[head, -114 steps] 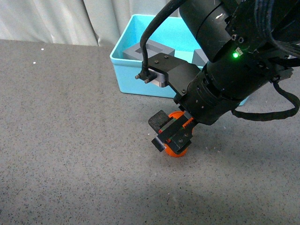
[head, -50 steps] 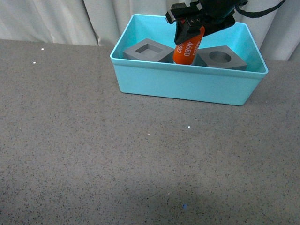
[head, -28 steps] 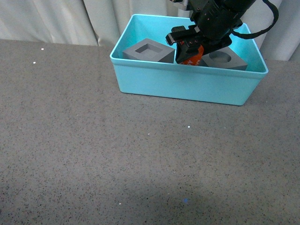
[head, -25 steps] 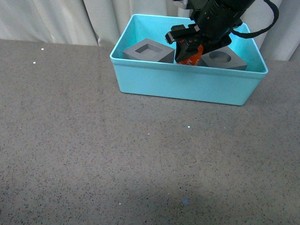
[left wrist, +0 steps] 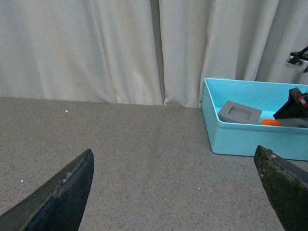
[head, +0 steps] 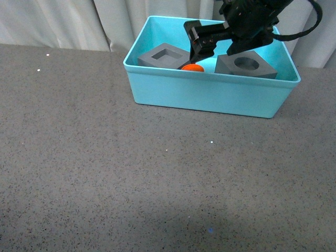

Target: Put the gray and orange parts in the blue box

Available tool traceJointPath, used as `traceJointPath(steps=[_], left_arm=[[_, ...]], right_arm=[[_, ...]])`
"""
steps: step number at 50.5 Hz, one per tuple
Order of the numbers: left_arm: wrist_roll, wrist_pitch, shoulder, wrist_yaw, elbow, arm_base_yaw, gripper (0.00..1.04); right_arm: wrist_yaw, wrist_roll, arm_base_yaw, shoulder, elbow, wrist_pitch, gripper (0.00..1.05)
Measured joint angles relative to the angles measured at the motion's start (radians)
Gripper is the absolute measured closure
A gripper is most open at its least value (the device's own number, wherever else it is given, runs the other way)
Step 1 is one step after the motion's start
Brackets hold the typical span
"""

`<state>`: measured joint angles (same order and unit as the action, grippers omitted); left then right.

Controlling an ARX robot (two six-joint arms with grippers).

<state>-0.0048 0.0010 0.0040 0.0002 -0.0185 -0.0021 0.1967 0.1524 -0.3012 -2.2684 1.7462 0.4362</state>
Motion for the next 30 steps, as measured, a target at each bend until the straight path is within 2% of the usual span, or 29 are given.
traceJointPath(steps=[8, 20, 30], left_arm=[[0.0, 0.0, 0.0, 0.0, 0.0, 0.0, 0.07], [0.0, 0.0, 0.0, 0.0, 0.0, 0.0, 0.07], [0.0, 0.0, 0.0, 0.0, 0.0, 0.0, 0.07]], right_arm=[[-0.022, -0.038, 0.019, 0.156, -0.146, -0.155, 0.1], [-0.19, -0.099, 0.082, 0.422, -0.467, -0.499, 0.1], [-0.327, -0.096, 0.125, 0.607, -0.704, -0.657, 0.1]])
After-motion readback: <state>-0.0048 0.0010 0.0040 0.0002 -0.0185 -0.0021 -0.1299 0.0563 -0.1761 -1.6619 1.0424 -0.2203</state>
